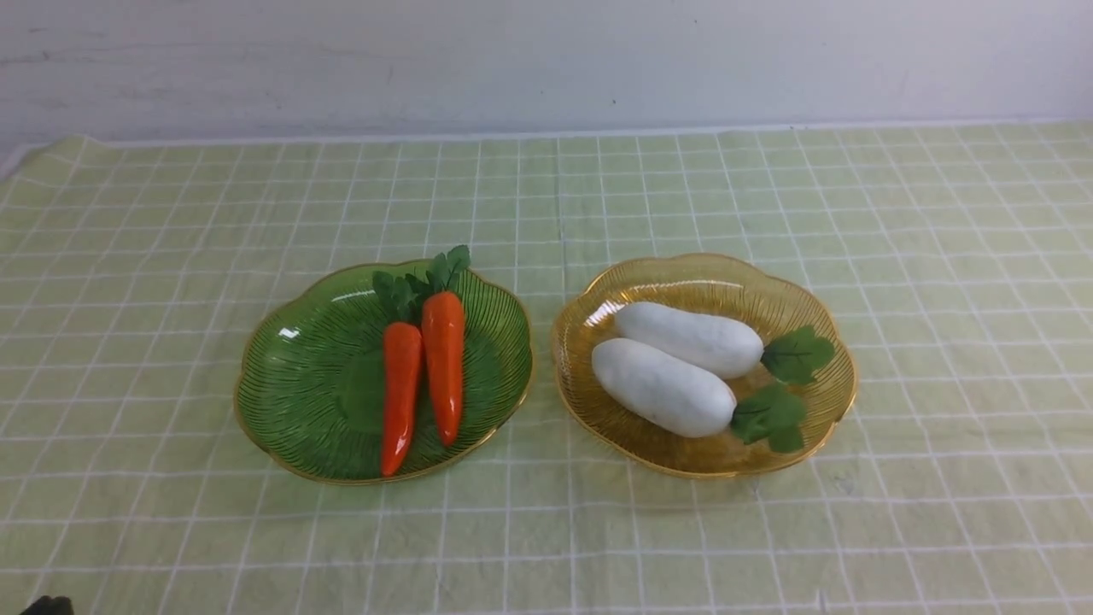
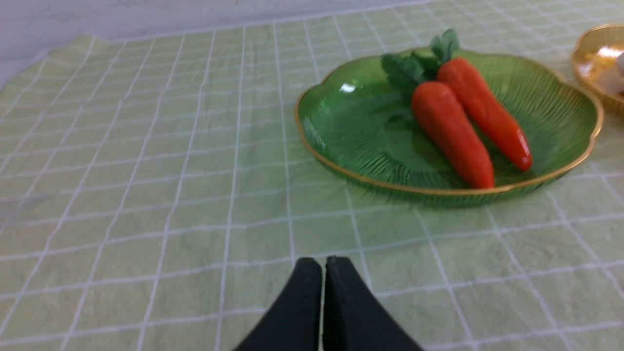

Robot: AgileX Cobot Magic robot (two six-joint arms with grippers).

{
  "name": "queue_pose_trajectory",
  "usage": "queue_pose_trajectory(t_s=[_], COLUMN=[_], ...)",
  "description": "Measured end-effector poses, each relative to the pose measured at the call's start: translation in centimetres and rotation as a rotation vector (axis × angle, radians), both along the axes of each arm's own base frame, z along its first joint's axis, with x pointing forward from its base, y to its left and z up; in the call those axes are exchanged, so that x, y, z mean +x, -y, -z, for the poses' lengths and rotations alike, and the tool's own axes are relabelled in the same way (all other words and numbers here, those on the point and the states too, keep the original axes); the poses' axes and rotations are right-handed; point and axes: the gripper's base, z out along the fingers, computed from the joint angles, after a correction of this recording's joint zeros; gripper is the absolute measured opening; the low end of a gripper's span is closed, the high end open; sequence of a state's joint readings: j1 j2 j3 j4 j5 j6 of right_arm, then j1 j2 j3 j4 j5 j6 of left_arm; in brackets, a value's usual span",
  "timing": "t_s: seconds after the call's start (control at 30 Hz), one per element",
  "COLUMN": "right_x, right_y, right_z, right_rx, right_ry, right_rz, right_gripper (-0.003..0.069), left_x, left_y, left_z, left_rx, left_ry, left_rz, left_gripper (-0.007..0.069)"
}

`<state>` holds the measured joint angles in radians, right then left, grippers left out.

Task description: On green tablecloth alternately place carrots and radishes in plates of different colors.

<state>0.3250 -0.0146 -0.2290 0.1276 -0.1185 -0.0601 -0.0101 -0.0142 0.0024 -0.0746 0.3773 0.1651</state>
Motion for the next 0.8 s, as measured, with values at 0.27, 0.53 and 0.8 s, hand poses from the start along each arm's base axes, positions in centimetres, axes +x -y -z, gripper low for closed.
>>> queue_pose_trajectory(t_s=[0.27,0.53,0.8], right_x=[0.0,0.0,0.0], right_y=[0.0,0.0,0.0], right_z=[0.0,0.0,0.0], right_rx=[0.0,-0.003,-0.003], right_ry=[0.0,0.001,0.001], right_rz=[0.0,0.002,0.002], right_gripper=[-0.0015,-0.0015,-0.0015], left_x=[0.02,0.02,0.02], left_y=[-0.06,-0.05,-0.05], left_z=[0.84,0.84,0.84], left_rx=[0.0,-0.001,-0.001], left_ry=[-0.031,-0.031,-0.031], left_rz=[-0.013,-0.013,-0.013], left_gripper=[-0.0008,-0.0008,-0.0008])
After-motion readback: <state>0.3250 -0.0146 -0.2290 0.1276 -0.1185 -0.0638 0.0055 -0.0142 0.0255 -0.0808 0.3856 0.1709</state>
